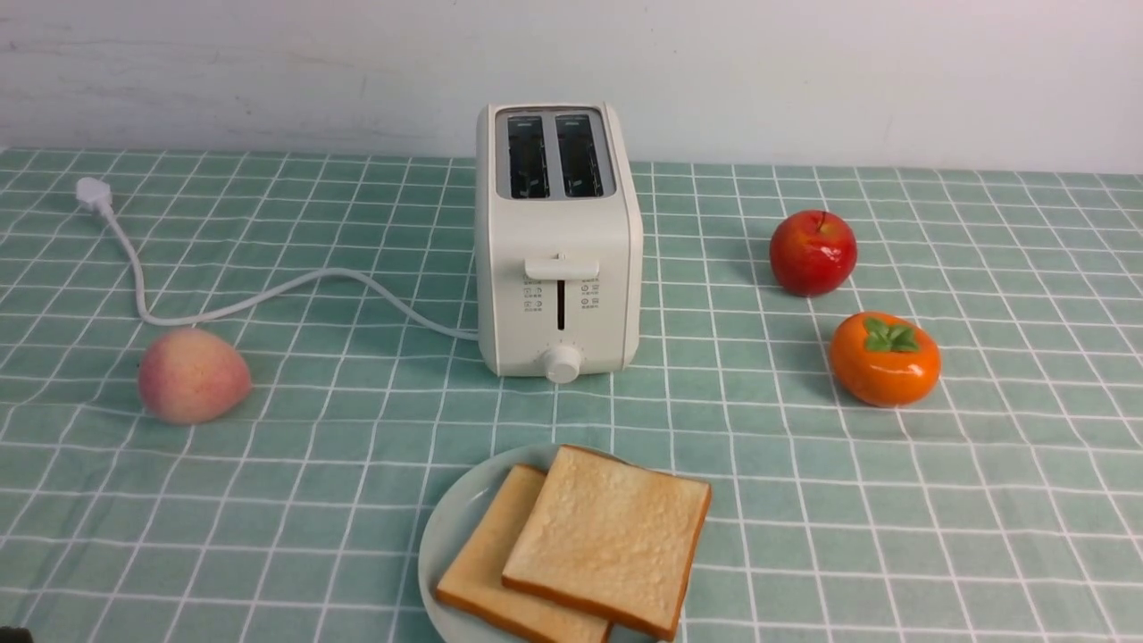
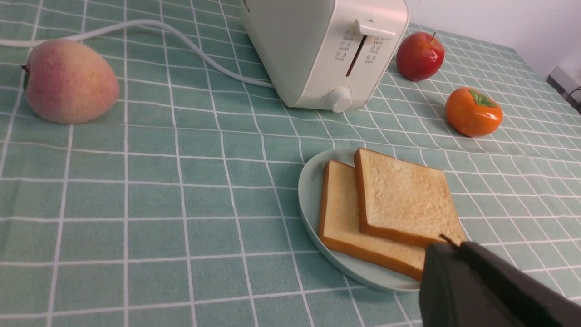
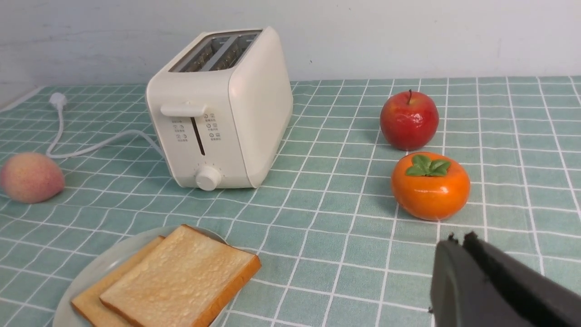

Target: Take toasted bread from bread machine on blue coffee table place on plate.

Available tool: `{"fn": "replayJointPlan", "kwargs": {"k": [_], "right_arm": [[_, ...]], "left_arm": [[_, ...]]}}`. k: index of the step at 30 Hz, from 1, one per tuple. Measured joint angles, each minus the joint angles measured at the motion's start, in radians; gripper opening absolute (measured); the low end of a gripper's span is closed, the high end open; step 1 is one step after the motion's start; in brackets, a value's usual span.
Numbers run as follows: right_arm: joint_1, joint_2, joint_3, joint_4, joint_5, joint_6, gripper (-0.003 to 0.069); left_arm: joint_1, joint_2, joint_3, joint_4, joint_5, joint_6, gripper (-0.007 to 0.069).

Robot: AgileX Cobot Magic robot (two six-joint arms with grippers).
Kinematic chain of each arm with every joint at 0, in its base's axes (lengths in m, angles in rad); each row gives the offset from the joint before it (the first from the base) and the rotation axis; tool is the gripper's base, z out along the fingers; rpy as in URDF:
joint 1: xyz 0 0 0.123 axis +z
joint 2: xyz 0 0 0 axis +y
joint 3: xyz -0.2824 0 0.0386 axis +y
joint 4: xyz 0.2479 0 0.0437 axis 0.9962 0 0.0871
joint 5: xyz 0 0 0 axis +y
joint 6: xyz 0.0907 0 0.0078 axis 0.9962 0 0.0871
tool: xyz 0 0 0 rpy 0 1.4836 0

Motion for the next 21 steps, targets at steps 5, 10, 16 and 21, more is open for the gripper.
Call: {"fn": "replayJointPlan", "kwargs": {"k": [5, 10, 16, 21], "right_arm": [[0.000, 0.000, 0.000, 0.000, 0.000, 0.000, 0.0003], [0.000, 0.000, 0.000, 0.000, 0.000, 0.000, 0.0004], [0.000, 0.000, 0.000, 0.000, 0.006, 0.000, 0.0015], [0.000, 0.000, 0.000, 0.000, 0.008, 0.000, 0.0020]], "left_arm": [[0.000, -0.001, 0.011, 0.026, -0.017, 0.008, -0.0003], [0.028, -0.050, 0.115, 0.056, -0.174, 0.018, 0.0000], [0.200, -0.129, 0.350, 0.059, -0.337, 0.019, 0.0003], [0.282, -0.130, 0.444, 0.069, -0.336, 0.019, 0.0009]]}}
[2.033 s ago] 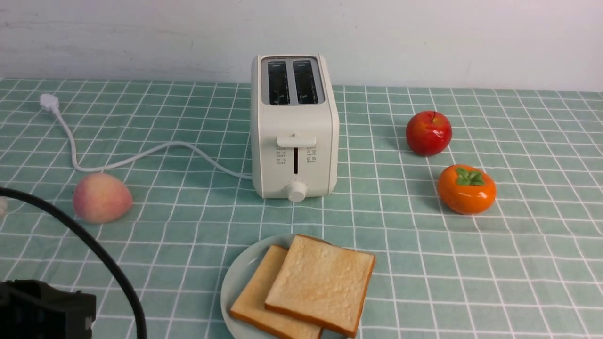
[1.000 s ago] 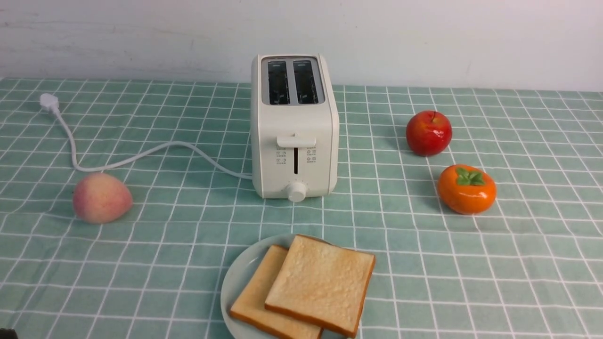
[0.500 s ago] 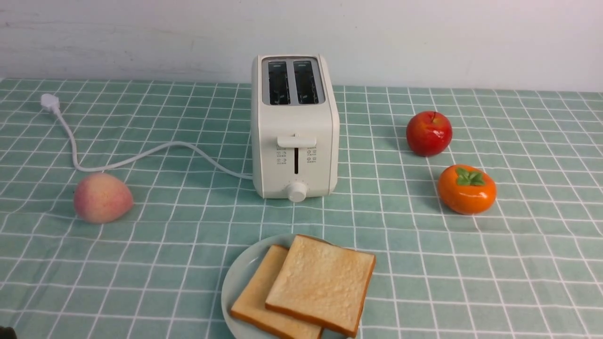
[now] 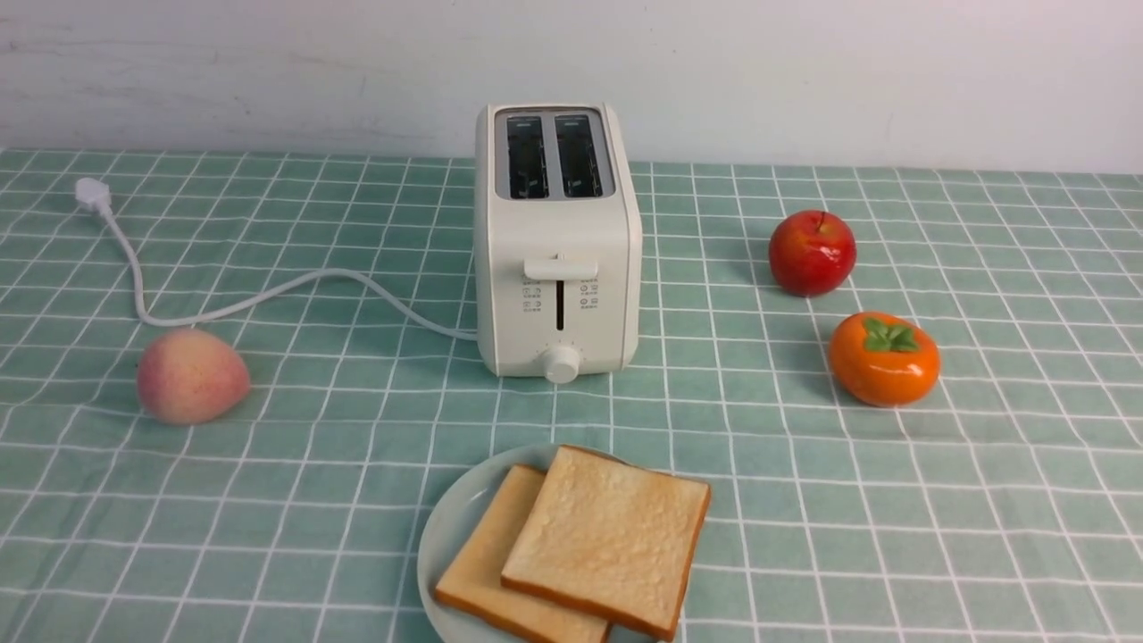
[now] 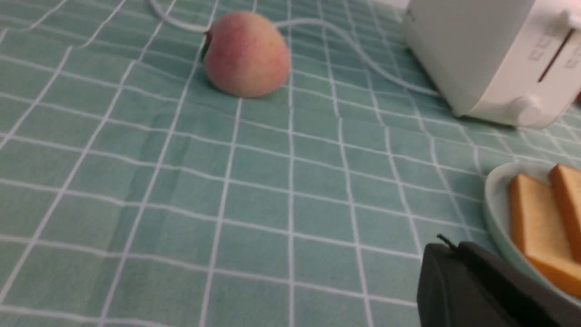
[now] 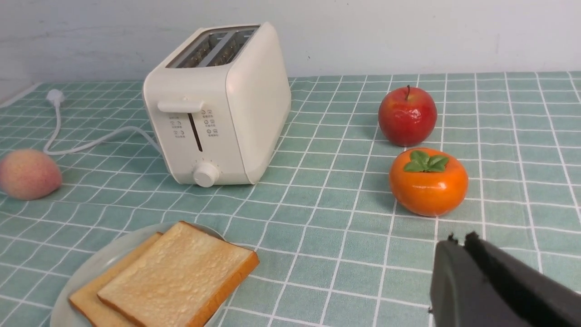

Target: Take toasted bread from bread machine on blue coffee table place on plate.

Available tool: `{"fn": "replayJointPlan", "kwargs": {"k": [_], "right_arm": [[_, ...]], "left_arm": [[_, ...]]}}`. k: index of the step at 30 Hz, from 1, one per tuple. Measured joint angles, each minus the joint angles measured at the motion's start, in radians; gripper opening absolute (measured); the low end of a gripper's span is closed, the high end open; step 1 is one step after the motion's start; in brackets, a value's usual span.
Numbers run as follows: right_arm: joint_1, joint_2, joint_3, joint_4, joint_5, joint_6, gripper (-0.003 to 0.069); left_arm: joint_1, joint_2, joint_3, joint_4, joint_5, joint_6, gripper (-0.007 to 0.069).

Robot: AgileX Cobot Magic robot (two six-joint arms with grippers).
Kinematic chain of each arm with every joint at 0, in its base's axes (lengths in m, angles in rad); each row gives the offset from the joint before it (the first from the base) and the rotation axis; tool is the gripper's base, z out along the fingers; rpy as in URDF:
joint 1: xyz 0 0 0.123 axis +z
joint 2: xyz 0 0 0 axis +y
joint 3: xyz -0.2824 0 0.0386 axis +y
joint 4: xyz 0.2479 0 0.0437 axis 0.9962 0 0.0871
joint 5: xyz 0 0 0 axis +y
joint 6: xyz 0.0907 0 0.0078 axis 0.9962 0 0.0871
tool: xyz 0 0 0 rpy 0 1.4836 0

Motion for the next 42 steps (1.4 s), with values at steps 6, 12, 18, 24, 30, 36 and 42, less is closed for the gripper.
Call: {"fn": "replayJointPlan", "kwargs": {"k": [6, 12, 18, 24, 30, 36, 42], "right_arm": [[0.000, 0.000, 0.000, -0.001, 0.001, 0.000, 0.0027], [0.000, 0.000, 0.001, 0.000, 0.001, 0.000, 0.0033], [0.000, 0.000, 0.002, -0.001, 0.002, 0.000, 0.0033], [0.000, 0.000, 0.002, 0.000, 0.003, 0.000, 0.0038], [0.000, 0.000, 0.003, -0.019, 0.001, 0.000, 0.0047], [-0.023, -0.027, 0.019, -0.021, -0.007, 0.000, 0.0057], [-0.218, -0.094, 0.190, 0.001, -0.087, 0.000, 0.0065]], "left_arm": [[0.009, 0.000, 0.003, 0.006, 0.038, 0.000, 0.0015], [0.009, 0.000, 0.003, 0.007, 0.040, 0.000, 0.0017], [0.009, 0.000, 0.003, 0.007, 0.040, 0.000, 0.0020], [0.009, 0.000, 0.003, 0.007, 0.040, 0.000, 0.0029], [0.009, 0.000, 0.004, 0.007, 0.040, 0.000, 0.0036], [0.009, 0.000, 0.004, 0.007, 0.043, 0.000, 0.0039], [0.009, 0.000, 0.004, 0.007, 0.043, 0.000, 0.0046]]}}
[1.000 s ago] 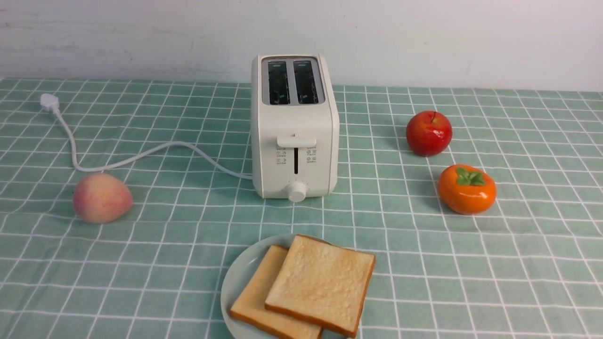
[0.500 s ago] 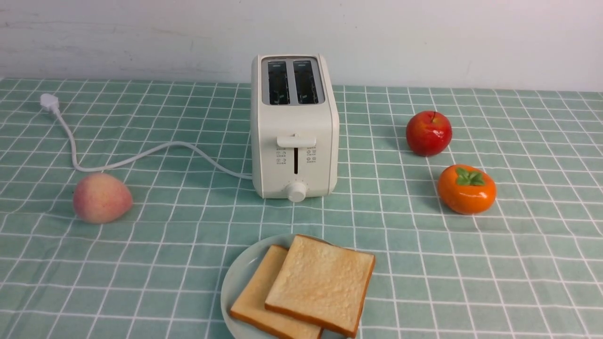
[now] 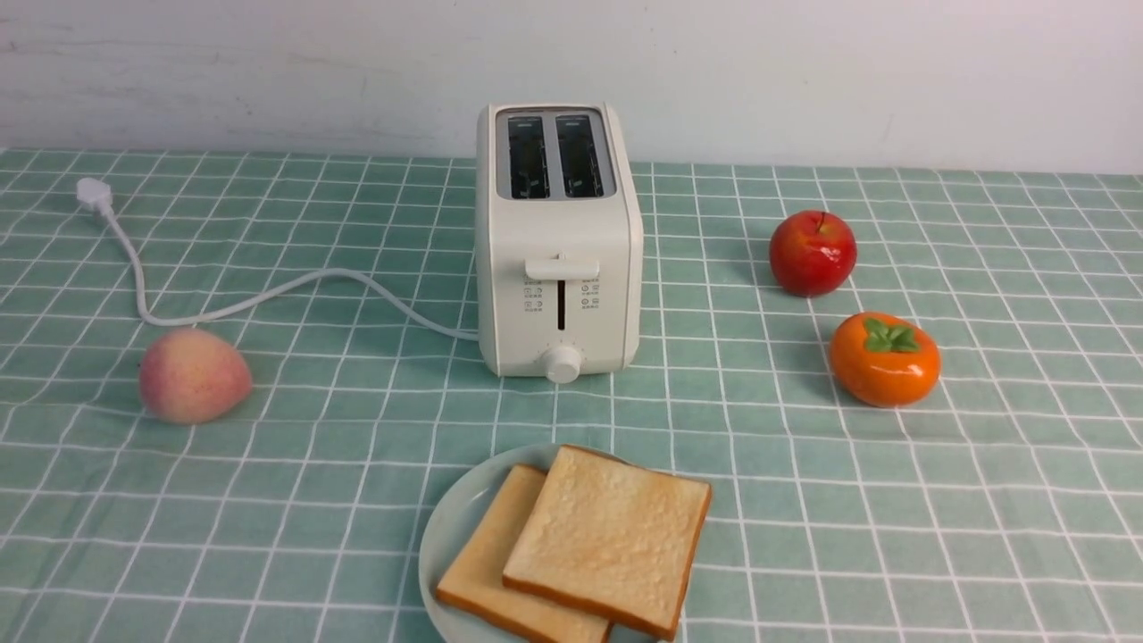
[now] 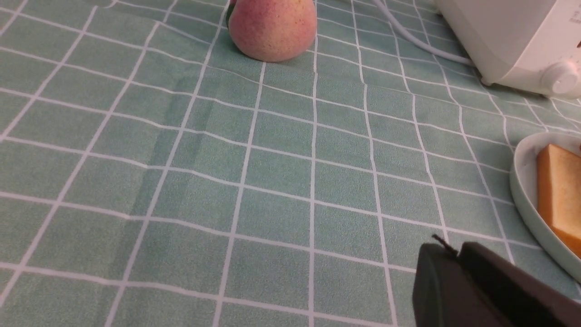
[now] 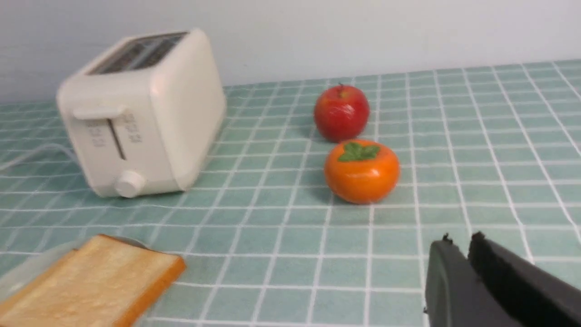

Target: Take toasted bread from bread machine on blue coffee table place on plate.

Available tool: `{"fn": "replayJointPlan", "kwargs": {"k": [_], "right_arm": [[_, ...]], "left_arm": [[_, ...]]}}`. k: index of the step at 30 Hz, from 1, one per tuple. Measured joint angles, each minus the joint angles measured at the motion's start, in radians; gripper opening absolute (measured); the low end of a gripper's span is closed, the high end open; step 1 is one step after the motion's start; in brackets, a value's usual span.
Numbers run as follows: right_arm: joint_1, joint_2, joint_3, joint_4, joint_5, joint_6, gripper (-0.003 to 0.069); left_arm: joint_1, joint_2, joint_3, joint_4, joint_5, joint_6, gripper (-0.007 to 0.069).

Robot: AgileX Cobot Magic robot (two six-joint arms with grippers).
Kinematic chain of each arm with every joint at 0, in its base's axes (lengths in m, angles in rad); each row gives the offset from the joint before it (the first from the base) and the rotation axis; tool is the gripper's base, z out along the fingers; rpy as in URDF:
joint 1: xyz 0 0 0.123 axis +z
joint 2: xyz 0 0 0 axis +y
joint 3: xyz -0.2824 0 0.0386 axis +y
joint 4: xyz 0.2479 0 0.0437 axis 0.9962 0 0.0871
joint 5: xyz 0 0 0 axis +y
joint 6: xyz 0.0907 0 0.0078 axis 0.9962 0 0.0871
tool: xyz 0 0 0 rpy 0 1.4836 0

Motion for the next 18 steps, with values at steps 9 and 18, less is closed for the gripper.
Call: {"fn": "replayJointPlan", "kwargs": {"k": [9, 18], "right_arm": [[-0.185, -0.127, 0.200, -0.001, 0.044, 0.001, 0.0078], [-0.188, -0.127, 0.200, 0.005, 0.045, 0.001, 0.0090]], "left_arm": [[0.000, 0.000, 0.000, 0.000, 0.002, 0.000, 0.0056], [0.000, 0.000, 0.000, 0.000, 0.004, 0.000, 0.0066]]}}
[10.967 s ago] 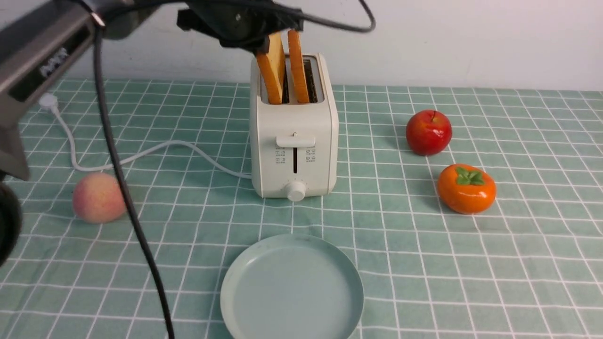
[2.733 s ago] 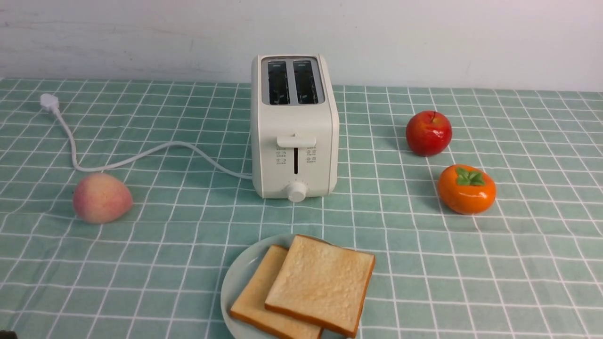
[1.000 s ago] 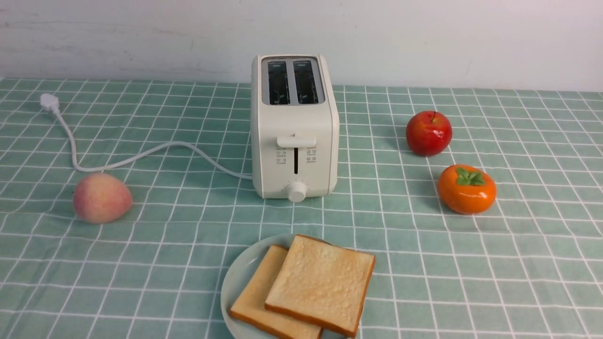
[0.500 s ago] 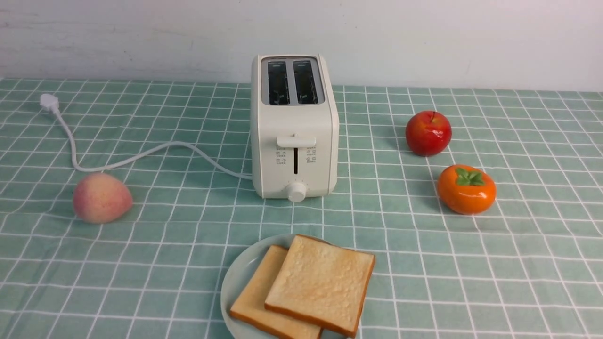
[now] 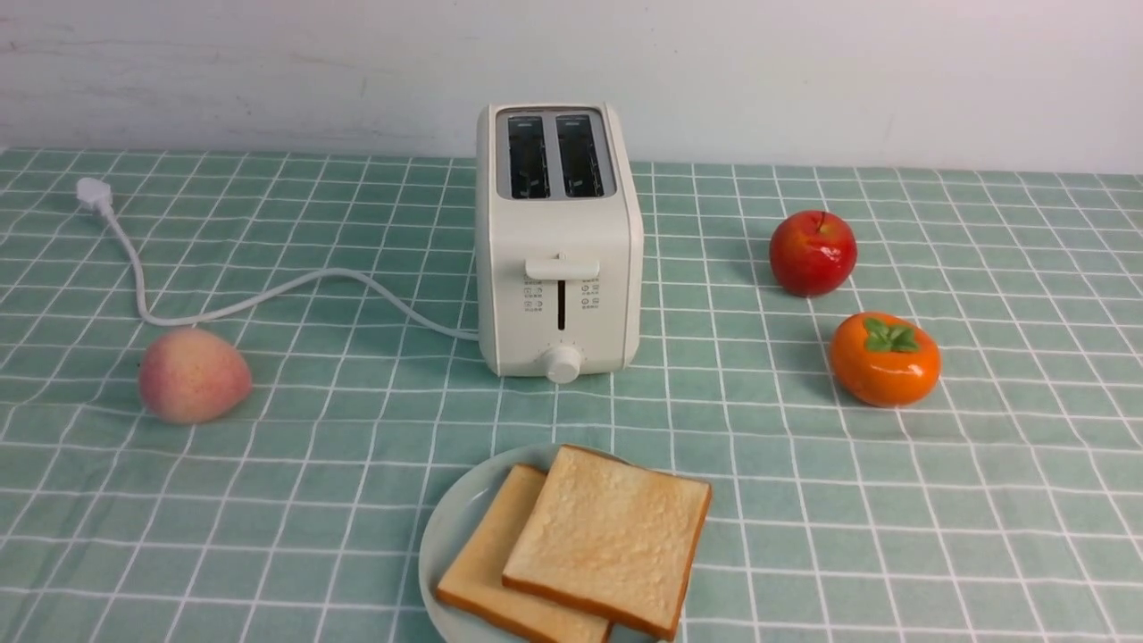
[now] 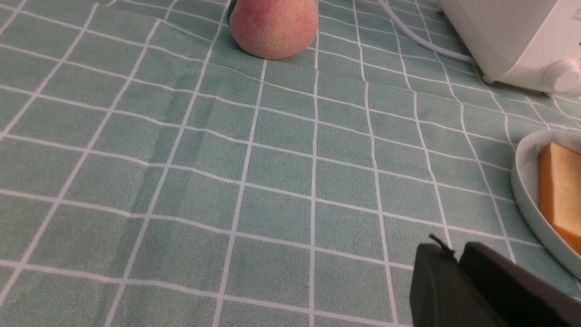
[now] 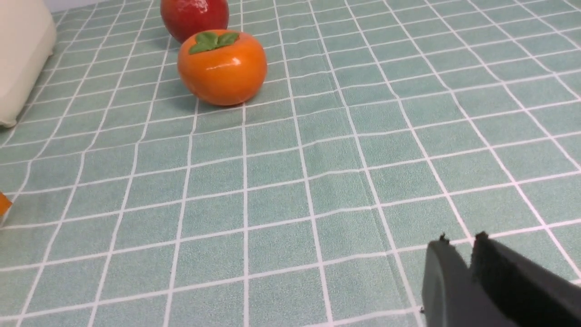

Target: Take toasted bread from bread machine on blue coffee table place on plate.

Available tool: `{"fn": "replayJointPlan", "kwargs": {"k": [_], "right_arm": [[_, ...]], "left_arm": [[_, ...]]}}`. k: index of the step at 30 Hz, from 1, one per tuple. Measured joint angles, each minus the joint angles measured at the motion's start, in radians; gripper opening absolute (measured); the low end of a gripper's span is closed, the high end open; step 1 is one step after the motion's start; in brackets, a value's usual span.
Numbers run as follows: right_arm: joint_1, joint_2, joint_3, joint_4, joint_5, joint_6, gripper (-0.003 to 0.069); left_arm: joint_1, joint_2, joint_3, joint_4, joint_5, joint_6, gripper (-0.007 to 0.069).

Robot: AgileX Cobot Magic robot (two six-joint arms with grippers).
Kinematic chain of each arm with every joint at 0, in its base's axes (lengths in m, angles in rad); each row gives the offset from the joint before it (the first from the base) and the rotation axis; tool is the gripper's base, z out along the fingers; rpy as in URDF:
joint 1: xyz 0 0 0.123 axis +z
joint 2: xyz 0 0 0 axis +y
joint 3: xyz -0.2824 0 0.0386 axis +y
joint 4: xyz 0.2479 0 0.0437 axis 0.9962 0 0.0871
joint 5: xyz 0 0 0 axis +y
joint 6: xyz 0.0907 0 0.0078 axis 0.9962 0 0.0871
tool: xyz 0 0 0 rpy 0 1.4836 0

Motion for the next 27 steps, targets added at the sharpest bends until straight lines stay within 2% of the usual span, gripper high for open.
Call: {"fn": "replayJointPlan", "kwargs": {"k": [27], "right_arm": [[-0.001, 0.000, 0.000, 0.002, 0.000, 0.000, 0.0115]], "left_arm": [[0.000, 0.000, 0.000, 0.000, -0.001, 0.000, 0.0078]]}}
